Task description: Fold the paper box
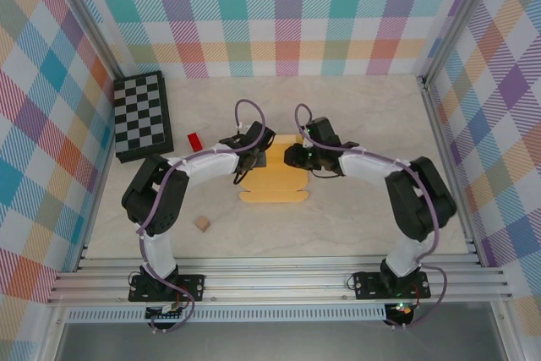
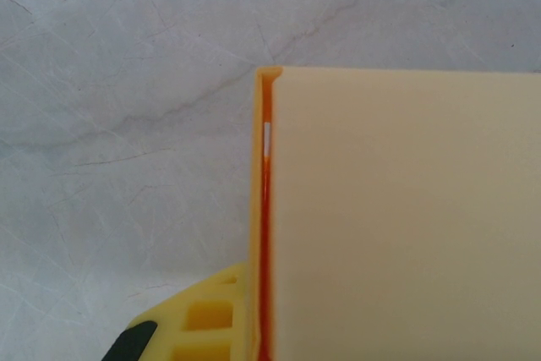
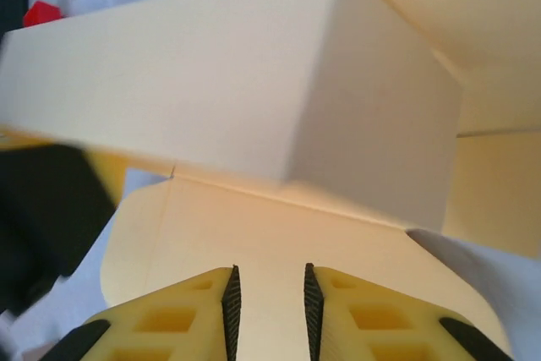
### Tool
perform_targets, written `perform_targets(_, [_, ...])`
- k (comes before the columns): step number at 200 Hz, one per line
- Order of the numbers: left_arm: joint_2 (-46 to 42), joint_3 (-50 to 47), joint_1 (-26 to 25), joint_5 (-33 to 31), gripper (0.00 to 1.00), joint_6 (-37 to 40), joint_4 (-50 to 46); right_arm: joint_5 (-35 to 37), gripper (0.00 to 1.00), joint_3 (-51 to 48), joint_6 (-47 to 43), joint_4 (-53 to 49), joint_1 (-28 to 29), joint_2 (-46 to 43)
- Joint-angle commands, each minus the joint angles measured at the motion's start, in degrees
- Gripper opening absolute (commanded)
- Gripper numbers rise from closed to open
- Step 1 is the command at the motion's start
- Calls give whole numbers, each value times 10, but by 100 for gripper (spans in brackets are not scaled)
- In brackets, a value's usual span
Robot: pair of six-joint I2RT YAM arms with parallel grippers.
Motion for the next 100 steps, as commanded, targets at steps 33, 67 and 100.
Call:
perform_targets(33, [14, -14, 4, 8, 0, 17, -11, -6, 41, 27, -374, -116, -119, -107])
perform_targets(67, [12, -13, 4, 6, 0, 31, -18, -1, 44, 59, -597, -135, -198, -75])
perform_targets(100, [9, -16, 4, 11, 0, 32, -16, -77, 46, 98, -722, -151, -238, -5])
